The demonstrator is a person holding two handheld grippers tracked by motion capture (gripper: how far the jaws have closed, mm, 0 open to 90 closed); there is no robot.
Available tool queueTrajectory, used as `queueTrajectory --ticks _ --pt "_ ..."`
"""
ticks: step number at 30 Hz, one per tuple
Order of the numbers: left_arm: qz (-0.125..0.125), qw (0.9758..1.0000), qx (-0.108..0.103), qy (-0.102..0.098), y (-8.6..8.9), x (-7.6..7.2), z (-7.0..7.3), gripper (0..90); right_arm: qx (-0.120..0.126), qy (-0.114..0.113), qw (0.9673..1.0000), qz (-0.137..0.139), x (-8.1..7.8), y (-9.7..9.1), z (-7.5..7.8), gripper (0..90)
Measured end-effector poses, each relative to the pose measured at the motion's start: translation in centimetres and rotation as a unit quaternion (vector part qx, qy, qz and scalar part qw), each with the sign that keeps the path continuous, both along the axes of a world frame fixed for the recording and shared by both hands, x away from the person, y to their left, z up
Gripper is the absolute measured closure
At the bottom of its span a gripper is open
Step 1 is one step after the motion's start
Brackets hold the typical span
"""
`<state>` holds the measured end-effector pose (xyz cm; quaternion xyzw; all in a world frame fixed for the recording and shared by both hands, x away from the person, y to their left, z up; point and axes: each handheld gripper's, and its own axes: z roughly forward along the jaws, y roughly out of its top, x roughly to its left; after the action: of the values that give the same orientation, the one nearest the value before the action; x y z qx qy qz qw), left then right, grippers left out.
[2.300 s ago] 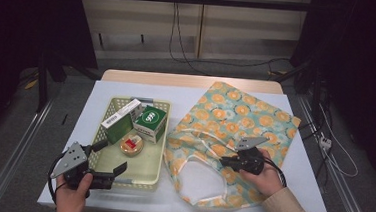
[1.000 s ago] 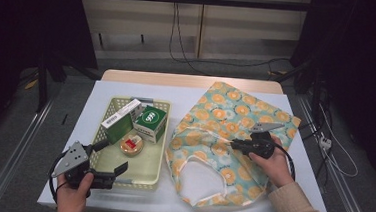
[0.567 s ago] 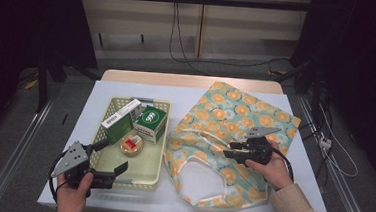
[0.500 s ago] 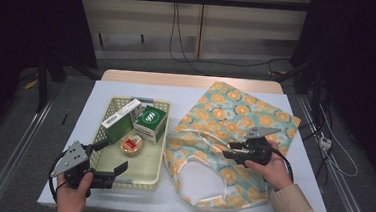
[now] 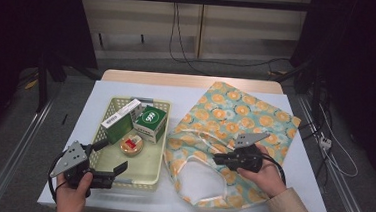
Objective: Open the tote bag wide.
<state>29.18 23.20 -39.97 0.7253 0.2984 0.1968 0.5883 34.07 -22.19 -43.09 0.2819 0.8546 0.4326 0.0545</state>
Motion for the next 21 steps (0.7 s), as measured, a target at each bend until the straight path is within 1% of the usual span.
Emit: queueTrajectory --ticks 1,2,3,4,5,6,7,9,11,13,14,16,19,21 --pt "0.000 1.0000 0.000 0.001 0.0 0.0 0.0 3.2 -0.004 0.000 1.0000 -0.004 0.1 0.1 -0.6 78.5" --pt "-0.001 1.0000 0.002 0.000 0.0 0.0 0.0 3.2 -0.013 0.002 0.9999 -0.008 0.2 0.2 -1.1 76.9" --pt "-0.001 1.0000 0.001 0.000 -0.1 0.0 0.0 3.3 -0.027 0.005 0.9995 -0.015 0.4 0.2 -1.7 72.8" --pt "-0.002 1.0000 0.001 0.000 -0.1 0.0 0.0 3.2 -0.035 0.004 0.9991 -0.025 0.7 0.1 -2.1 69.8" --pt "-0.002 1.0000 0.002 0.000 -0.1 0.0 0.0 3.2 -0.039 0.003 0.9986 -0.036 0.9 -0.1 -2.4 67.7" --pt "-0.002 1.0000 0.002 0.000 -0.1 0.0 0.0 3.2 -0.046 0.000 0.9979 -0.046 1.2 -0.3 -2.5 63.5" --pt "-0.001 1.0000 0.002 0.000 0.0 0.0 0.0 3.2 -0.053 -0.007 0.9969 -0.057 1.4 -0.5 -2.6 62.1" --pt "0.001 1.0000 0.000 0.001 0.0 0.0 0.0 3.2 -0.049 -0.015 0.9961 -0.073 1.8 -1.1 -2.5 59.6" --pt "0.000 1.0000 0.000 0.001 0.1 0.0 -0.1 3.2 -0.057 -0.021 0.9943 -0.088 2.0 -1.7 -2.4 56.2" --pt "0.001 1.0000 0.000 0.001 0.1 0.1 -0.1 3.2 -0.059 -0.015 0.9939 -0.092 2.2 -2.2 -2.5 55.0" --pt "0.000 1.0000 0.000 0.002 0.1 0.0 -0.1 3.2 -0.060 -0.014 0.9932 -0.099 2.3 -2.4 -2.6 54.6" --pt "-0.002 1.0000 0.001 0.000 0.0 0.0 0.0 3.2 -0.056 -0.017 0.9925 -0.107 2.4 -2.8 -2.4 54.6" --pt "-0.002 1.0000 0.001 0.001 0.0 0.1 0.0 3.2 -0.062 -0.023 0.9910 -0.117 2.7 -3.4 -2.3 54.6" --pt "-0.003 1.0000 0.002 0.002 -0.1 0.1 -0.1 3.2 -0.059 -0.018 0.9908 -0.121 2.9 -3.9 -2.4 54.6"
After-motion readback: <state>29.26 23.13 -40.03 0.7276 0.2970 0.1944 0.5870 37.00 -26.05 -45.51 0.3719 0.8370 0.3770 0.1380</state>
